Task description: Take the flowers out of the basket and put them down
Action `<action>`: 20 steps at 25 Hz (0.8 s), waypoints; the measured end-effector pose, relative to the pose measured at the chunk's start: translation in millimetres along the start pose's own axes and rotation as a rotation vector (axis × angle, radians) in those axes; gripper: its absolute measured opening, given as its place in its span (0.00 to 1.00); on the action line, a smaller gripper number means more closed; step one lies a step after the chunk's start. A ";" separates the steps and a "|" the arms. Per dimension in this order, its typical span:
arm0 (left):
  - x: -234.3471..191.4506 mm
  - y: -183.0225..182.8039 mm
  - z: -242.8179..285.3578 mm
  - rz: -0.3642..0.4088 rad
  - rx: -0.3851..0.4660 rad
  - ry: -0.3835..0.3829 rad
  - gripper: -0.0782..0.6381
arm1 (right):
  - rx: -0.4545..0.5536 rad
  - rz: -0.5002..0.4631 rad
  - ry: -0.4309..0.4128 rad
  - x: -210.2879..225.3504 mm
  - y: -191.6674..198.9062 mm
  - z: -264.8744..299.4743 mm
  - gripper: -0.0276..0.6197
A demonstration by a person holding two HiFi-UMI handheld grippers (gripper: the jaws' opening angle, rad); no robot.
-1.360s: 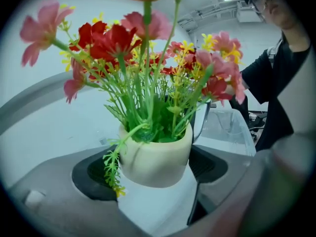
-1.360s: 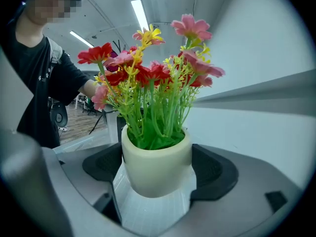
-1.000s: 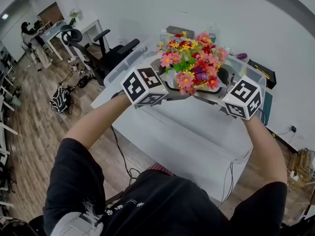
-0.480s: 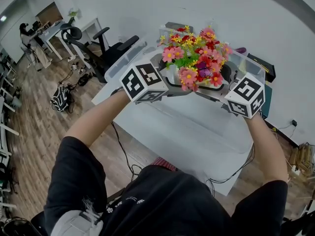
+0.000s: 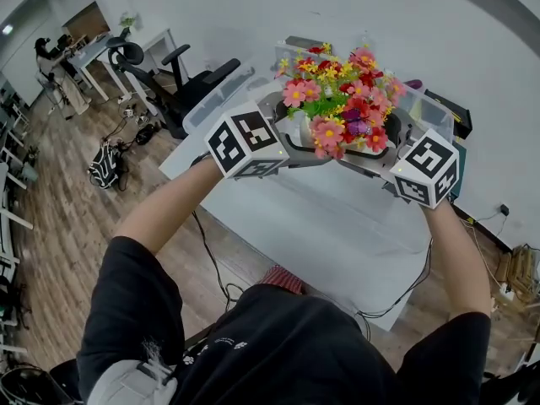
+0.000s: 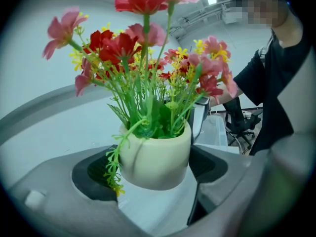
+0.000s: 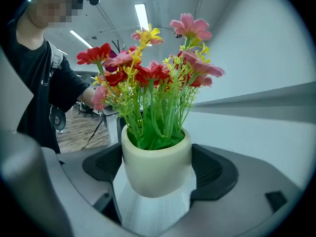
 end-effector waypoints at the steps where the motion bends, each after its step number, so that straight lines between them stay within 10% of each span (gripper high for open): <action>1: 2.4 -0.8 -1.0 0.002 0.002 -0.001 0.72 | 0.001 0.003 -0.001 -2.0 -0.8 -1.5 0.72; 20: 12.0 -9.6 -7.1 0.026 0.071 0.018 0.72 | -0.011 0.031 0.006 -8.3 -8.7 -10.1 0.72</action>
Point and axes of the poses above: the fingertips, and each gripper's own axes: z forward along the fingers, x to its right, y out of its underside, the point moved 1 cm from there along -z, backward along the fingers, and after that the axes turned 13 degrees about y, right-handed, at the moved point
